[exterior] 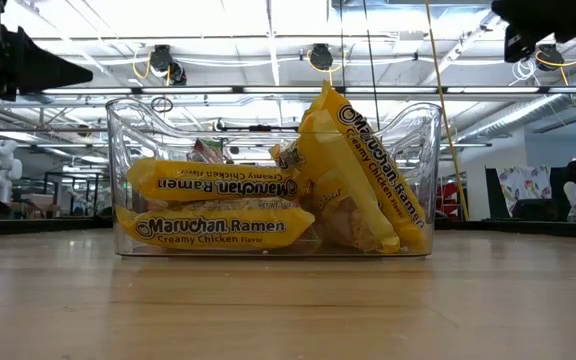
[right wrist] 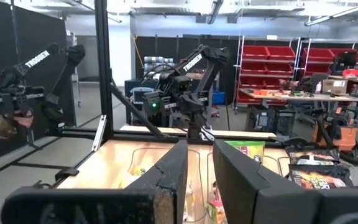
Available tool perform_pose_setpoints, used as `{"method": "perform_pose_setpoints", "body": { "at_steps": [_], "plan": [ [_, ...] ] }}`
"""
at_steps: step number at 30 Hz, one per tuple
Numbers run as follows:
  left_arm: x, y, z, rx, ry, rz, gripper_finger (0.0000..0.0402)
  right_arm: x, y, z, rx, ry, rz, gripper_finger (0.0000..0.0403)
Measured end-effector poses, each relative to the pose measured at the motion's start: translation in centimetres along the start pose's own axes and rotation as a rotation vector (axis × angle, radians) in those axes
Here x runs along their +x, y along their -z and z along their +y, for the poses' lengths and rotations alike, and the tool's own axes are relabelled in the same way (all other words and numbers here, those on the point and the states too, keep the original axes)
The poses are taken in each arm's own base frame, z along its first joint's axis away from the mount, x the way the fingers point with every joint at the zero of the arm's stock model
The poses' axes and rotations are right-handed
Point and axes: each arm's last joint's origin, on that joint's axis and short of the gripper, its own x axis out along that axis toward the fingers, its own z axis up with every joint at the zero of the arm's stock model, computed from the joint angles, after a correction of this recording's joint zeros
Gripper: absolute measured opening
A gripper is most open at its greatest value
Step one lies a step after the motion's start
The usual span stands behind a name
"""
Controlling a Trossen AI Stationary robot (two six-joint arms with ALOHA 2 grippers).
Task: Sort Maruchan noodles
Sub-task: Return to Home Position
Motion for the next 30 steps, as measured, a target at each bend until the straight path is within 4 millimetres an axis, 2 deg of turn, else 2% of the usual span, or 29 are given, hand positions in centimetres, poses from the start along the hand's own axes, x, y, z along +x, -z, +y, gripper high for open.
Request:
{"method": "perform_pose_setpoints", "body": {
  "at_steps": [19,23,30],
  "plan": [
    [0.0,0.8,0.6,0.031,0.0,0.002,0.0008,2.3,6.3,-0.9,0.021,-0.027,-0.11,0.007],
    [0.0,0.8,0.6,0.048,0.0,0.008,0.0008,2.3,5.9,-0.9,0.004,-0.031,-0.192,0.007],
    [-0.1,1.3,0.5,-0.037,-0.021,0.184,0.0008,2.2,5.7,-0.9,-0.005,-0.031,-0.213,0.007]
  ]
}}
